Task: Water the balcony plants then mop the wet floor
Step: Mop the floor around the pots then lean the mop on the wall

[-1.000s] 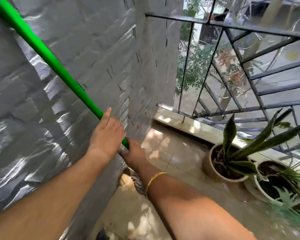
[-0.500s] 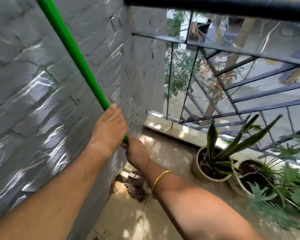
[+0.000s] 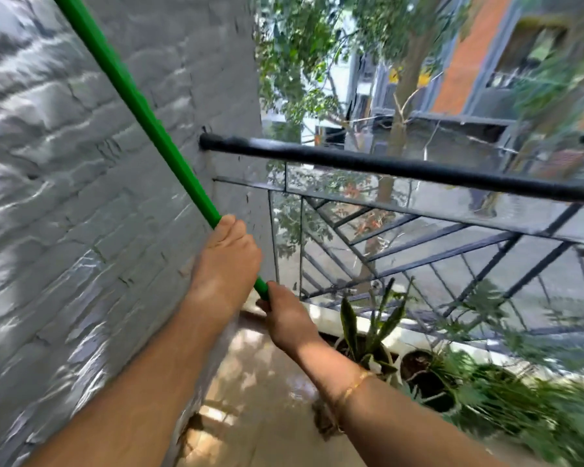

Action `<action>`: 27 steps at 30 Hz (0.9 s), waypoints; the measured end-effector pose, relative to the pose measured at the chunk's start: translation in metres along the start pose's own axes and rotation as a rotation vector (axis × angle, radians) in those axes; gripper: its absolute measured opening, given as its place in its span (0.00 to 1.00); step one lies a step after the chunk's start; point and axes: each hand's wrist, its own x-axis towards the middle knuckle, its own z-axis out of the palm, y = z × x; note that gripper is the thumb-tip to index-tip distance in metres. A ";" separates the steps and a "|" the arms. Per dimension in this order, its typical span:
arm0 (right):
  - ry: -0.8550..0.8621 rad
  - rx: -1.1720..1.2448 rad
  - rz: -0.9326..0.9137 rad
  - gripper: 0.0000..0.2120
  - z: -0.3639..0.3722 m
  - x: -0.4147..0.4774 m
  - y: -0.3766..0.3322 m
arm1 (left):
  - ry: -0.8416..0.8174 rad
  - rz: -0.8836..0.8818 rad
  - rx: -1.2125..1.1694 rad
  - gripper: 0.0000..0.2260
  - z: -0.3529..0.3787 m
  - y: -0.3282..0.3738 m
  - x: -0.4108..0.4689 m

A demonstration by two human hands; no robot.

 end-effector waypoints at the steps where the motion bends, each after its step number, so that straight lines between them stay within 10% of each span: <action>1: 0.005 -0.014 0.007 0.02 -0.025 -0.008 -0.002 | 0.017 -0.007 -0.026 0.16 -0.021 0.002 0.003; 18: 0.238 -0.229 0.273 0.06 -0.277 -0.193 0.118 | 0.294 0.175 -0.200 0.09 -0.233 0.221 0.039; 27: 0.220 -0.203 0.375 0.21 -0.349 -0.290 0.236 | 0.044 0.177 -0.181 0.07 -0.315 0.385 0.040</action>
